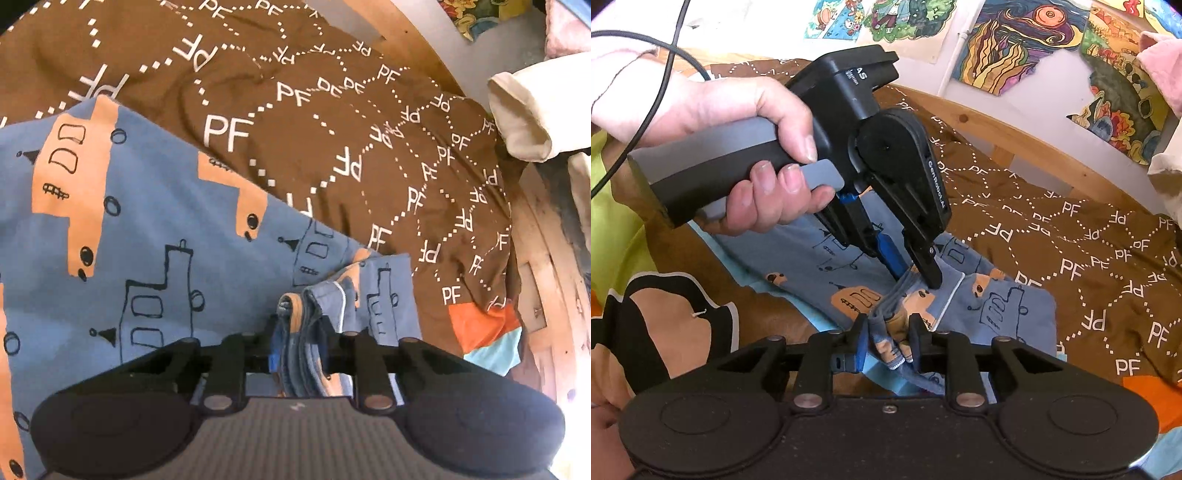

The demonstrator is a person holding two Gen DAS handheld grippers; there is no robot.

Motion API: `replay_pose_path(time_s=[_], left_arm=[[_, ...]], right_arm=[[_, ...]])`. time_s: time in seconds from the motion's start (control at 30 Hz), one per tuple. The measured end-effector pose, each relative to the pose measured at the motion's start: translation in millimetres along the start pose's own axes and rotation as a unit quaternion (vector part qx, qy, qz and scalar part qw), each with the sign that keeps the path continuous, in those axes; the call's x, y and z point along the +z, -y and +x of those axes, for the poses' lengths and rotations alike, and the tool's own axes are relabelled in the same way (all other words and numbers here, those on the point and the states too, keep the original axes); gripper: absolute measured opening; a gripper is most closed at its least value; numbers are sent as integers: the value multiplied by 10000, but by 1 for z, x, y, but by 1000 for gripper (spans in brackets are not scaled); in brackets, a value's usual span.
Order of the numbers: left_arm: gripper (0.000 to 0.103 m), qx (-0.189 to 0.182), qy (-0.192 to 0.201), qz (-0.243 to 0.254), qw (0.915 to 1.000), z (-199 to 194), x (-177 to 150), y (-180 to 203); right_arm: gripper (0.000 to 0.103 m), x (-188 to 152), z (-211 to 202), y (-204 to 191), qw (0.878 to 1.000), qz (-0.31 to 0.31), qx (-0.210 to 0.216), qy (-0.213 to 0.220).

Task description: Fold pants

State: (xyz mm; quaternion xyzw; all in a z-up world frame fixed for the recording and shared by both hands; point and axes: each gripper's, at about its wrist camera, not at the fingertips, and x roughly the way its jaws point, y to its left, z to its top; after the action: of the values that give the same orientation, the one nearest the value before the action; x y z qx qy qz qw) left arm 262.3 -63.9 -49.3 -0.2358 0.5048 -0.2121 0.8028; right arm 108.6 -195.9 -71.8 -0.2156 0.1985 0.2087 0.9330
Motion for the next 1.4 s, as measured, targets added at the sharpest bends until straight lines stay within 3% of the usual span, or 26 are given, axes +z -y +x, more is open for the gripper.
replay_pose_path(time_s=[0.13,0.47,0.8,0.93,1.17,1.23,1.4], left_arm=[[13,205,99,282,9993,-4,-1,13],[11,336,225,651,9971,-29,10,23],[11,534,481,599,9956,-70,25,-7],[11,689,535,606,9943,-85,27,-21],[11,822,442,581,9939,-88,26,-36],[11,830,406,602,9939,-85,25,-39],[11,869,337,635,9936,-78,25,-42]], right_arm=[[21,0,-1,0,10000,29,8,45],[16,15,-11,-5,9993,189,-41,325],[16,45,0,-36,9975,300,440,464],[6,54,7,-54,9959,302,730,429],[7,57,18,-72,9958,180,862,250],[19,55,21,-72,9971,177,722,159],[24,53,28,-72,9982,-56,601,32]])
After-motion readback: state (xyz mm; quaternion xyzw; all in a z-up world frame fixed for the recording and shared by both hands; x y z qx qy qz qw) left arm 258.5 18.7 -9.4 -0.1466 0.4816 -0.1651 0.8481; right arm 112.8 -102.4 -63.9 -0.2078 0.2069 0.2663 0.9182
